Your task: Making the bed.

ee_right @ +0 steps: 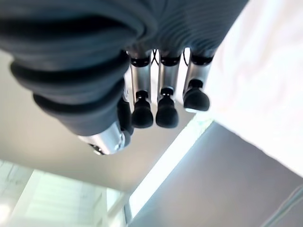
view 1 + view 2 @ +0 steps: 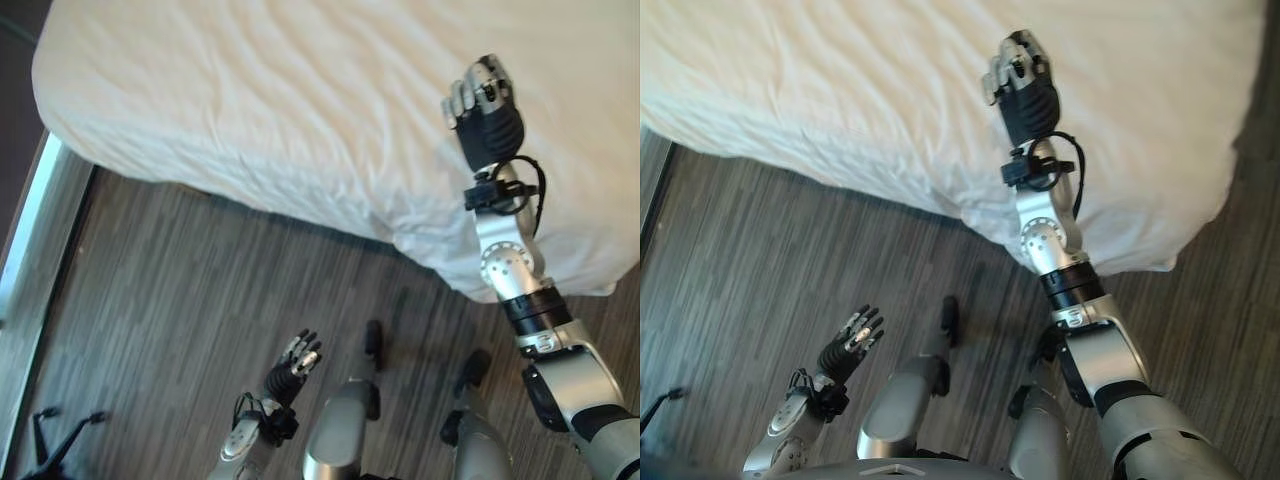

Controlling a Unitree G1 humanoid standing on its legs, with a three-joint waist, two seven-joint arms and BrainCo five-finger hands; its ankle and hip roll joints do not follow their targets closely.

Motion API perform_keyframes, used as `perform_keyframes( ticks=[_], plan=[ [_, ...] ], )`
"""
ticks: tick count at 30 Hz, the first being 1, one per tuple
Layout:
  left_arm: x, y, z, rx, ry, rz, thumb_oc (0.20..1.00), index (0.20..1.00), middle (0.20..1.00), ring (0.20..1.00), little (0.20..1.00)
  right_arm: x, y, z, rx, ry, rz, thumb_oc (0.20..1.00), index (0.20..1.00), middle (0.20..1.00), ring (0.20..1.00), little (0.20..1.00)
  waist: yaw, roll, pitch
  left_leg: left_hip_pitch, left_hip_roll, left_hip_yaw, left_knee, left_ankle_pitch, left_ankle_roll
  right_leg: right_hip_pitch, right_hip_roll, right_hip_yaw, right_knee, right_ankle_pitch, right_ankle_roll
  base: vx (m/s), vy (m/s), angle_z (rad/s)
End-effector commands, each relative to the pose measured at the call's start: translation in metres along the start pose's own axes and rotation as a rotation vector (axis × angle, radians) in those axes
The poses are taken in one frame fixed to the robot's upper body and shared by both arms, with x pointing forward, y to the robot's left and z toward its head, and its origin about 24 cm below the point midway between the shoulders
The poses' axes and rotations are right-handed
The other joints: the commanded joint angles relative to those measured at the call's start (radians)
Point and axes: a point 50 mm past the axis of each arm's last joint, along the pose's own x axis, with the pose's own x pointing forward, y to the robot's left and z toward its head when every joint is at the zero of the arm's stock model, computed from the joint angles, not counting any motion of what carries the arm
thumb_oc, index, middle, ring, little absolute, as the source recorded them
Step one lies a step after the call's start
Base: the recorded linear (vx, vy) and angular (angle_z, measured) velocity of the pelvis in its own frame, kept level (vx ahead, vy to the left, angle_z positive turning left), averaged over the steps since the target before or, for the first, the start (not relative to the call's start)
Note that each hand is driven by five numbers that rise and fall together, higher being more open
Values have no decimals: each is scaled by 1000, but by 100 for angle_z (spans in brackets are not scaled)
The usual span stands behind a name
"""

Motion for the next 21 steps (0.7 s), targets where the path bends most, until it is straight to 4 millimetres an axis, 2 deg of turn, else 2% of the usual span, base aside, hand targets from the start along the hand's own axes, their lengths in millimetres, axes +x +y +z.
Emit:
perform_keyframes(
  ticks=[1, 2, 4, 5, 6, 7, 8, 10, 12, 18, 19, 21],
  plan=[
    [5, -5, 15, 33, -63, -82, 1000, 1000, 1000, 1000, 1000, 17, 11, 38, -12, -166, 80, 200, 200, 200, 200, 200, 16, -2, 3, -90, 50, 27, 6, 24, -145, -68, -62, 67, 35, -86, 43, -76, -9, 3],
    [6, -6, 15, 27, -63, -83, 1000, 1000, 1000, 1000, 1000, 14, 4, 42, -10, -176, 54, 200, 200, 200, 200, 200, 14, 0, 4, -110, 50, 28, 6, 27, -147, -88, -62, 68, 36, -85, 44, -105, 8, 3],
    [9, -6, 18, 28, -77, -79, 1000, 1000, 1000, 1000, 1000, 6, -23, 52, -43, -192, -60, 200, 200, 200, 200, 200, 6, 5, 7, -143, 49, 32, 6, 31, -150, -125, -65, 75, 38, -82, 47, -65, 24, 0],
    [13, -6, 24, 34, -99, -71, 1000, 1000, 1000, 1000, 1000, -5, -51, 56, -79, -180, -188, 200, 200, 200, 200, 200, -5, 5, 5, -153, 49, 36, 6, 30, -150, -140, -64, 81, 39, -83, 49, -36, 10, -2],
    [14, -6, 24, 35, -99, -72, 1000, 1000, 1000, 1000, 1000, -5, -51, 56, -79, -180, -188, 200, 200, 200, 200, 200, -3, 5, 5, -154, 49, 37, 6, 30, -150, -142, -64, 82, 39, -83, 49, 0, 0, 0],
    [16, -5, 29, 31, -124, -57, 1000, 1000, 1000, 1000, 1000, -22, -76, 59, -109, -164, -302, 200, 200, 200, 200, 200, -19, -1, 4, -146, 45, 40, 6, 25, -148, -139, -63, 89, 37, -84, 49, 0, 0, 0],
    [17, -4, 28, 18, -128, -45, 1000, 1000, 1000, 1000, 1000, -37, -91, 61, -116, -155, -375, 200, 200, 200, 200, 200, -33, -5, 3, -138, 45, 42, 6, 21, -146, -133, -62, 93, 33, -83, 50, 0, 0, 0],
    [16, -1, 26, -4, -119, -30, 1000, 1000, 1000, 1000, 1000, -68, -115, 60, -120, -129, -488, 200, 200, 200, 200, 200, -51, -12, -1, -121, 43, 44, 6, 13, -143, -116, -64, 100, 28, -84, 51, 25, 0, 0],
    [15, 2, 23, -11, -104, -14, 1000, 1000, 1000, 1000, 1000, -105, -141, 67, -147, -112, -629, 200, 200, 200, 200, 200, -81, -22, -13, -95, 39, 50, 6, -1, -138, -96, -68, 106, 26, -86, 54, 61, 9, -3],
    [15, -1, 17, -16, -85, -9, 1000, 1000, 1000, 1000, 1000, -178, -178, 101, -261, -63, -872, 200, 200, 200, 200, 200, -170, -42, -66, 11, 23, 83, 6, -46, -120, -27, -90, 129, 20, -90, 68, 64, 46, -9],
    [15, -1, 17, -16, -83, -10, 1000, 1000, 1000, 1000, 1000, -179, -178, 102, -262, -63, -873, 200, 200, 200, 200, 200, -169, -41, -65, 14, 23, 84, 6, -47, -119, -24, -91, 130, 20, -91, 69, 57, 28, -28],
    [14, -2, 13, -25, -65, -15, 1000, 1000, 1000, 1000, 1000, -212, -192, 116, -317, 20, -983, 200, 200, 200, 200, 200, -200, -49, -101, 71, 9, 98, 6, -65, -104, 22, -100, 134, 18, -92, 73, 136, 72, -23]
  ],
)
